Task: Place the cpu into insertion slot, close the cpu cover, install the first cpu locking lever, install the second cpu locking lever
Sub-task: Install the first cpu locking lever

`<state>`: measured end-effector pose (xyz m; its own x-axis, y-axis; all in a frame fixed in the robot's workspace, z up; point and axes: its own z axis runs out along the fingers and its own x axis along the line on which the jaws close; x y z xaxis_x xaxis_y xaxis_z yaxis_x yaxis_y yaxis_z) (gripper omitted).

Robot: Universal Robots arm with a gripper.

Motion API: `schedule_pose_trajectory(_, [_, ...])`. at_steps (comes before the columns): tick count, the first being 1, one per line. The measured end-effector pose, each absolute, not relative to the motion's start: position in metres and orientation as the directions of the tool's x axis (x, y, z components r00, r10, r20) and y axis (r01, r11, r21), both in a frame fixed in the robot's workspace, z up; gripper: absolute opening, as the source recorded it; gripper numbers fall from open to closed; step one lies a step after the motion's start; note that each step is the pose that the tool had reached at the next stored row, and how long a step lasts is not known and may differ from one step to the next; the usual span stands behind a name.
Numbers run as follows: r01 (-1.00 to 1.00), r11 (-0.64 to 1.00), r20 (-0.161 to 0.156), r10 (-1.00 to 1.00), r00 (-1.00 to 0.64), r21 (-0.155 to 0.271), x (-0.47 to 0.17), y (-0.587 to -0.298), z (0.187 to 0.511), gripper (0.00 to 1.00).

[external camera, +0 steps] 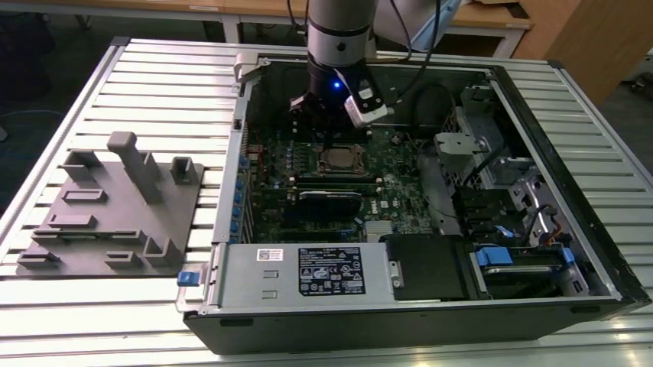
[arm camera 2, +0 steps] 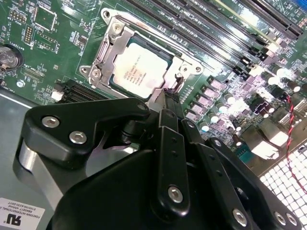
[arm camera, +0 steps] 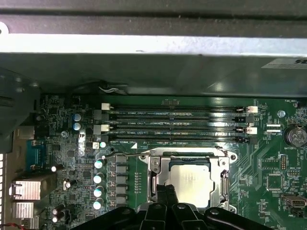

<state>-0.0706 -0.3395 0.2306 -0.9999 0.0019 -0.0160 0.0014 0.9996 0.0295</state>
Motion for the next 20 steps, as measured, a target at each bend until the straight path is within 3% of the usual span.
schedule_pose_trajectory(20, [0.001, 1.0, -0.016, 0.002, -1.0, 0.03, -0.0747, -0.3395, 0.2306, 0.11])
